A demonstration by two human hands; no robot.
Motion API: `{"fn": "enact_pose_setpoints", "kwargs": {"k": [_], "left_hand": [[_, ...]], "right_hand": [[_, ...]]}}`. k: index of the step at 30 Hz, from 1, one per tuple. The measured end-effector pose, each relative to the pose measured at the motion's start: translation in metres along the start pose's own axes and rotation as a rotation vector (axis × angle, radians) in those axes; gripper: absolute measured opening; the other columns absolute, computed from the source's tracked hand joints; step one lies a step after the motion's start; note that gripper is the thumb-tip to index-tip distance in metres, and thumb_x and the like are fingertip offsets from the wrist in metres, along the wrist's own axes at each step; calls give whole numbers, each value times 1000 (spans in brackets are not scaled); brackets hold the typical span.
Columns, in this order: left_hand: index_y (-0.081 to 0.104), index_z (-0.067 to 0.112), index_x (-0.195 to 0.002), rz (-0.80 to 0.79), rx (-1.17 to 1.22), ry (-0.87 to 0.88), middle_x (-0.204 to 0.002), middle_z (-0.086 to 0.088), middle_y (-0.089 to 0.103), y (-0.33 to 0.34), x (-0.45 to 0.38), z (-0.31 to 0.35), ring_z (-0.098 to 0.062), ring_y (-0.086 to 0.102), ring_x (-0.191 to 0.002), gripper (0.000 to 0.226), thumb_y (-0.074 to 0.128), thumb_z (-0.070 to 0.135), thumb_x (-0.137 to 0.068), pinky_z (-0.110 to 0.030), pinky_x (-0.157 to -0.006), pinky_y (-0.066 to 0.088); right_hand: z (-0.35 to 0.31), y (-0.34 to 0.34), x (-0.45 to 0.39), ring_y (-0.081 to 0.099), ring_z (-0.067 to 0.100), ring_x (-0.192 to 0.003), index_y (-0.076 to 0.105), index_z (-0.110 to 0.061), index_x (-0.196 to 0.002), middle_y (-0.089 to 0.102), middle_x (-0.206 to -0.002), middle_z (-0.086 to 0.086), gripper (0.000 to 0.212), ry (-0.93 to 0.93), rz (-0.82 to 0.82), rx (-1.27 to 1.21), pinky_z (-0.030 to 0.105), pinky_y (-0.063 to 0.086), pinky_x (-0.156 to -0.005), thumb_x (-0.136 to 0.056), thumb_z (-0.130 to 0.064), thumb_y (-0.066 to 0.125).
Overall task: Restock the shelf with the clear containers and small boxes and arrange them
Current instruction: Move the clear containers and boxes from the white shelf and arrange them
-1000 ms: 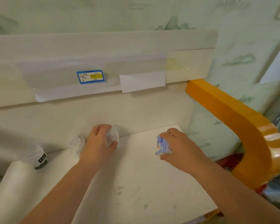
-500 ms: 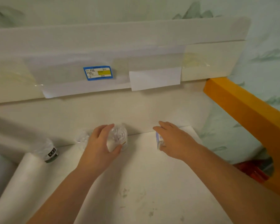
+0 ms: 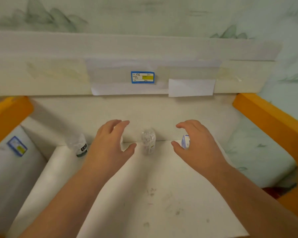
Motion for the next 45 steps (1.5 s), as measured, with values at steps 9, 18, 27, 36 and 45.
{"fn": "enact_pose_setpoints", "kwargs": {"k": [9,18,27,36,45], "left_hand": [[49,30,-137,121,-149,-77,-135,11,46,-93,64,2,-13,40,-127,66,74,39,-77,-22,-99,34],[51,30,-133,191,-281,-319,-132,9,48,-180,173,-6,-18,42,-128,63,76,40,-76,-32,-103,36],[38,38,-142,198,-389,-548,-142,11,40,-269,264,-48,-15,33,-134,68,68,50,-82,-37,-104,38],[36,36,-144,252,-404,-622,-143,14,37,-359,322,-143,-10,27,-134,67,64,50,-85,-33,-105,33],[35,35,-146,235,-393,-595,-145,19,36,-455,359,-274,-8,26,-137,70,66,47,-85,-32,-109,30]], "right_hand": [[-69,-20,33,52,14,-112,57,-28,-121,53,-120,-12,43,-104,-45,7,29,43,-96,-81,-38,69],[-137,-9,81,55,19,-109,58,-23,-122,55,-118,-6,52,-193,-143,-134,38,46,-94,-76,-44,72],[-256,19,111,48,13,-117,55,-27,-129,52,-125,-11,53,-336,-249,-247,25,39,-94,-81,-47,67],[-419,68,130,49,8,-117,54,-30,-129,52,-123,-14,52,-482,-274,-346,26,42,-99,-82,-48,67],[-580,151,125,45,3,-118,50,-36,-128,49,-124,-19,48,-515,-335,-344,15,30,-94,-84,-50,64]]}}
Point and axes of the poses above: each hand's wrist, its own x-axis away from the middle knuckle, its own y-axis out of the palm, z = x × y, the point moved 8 cm from there along -x, towards the middle knuckle
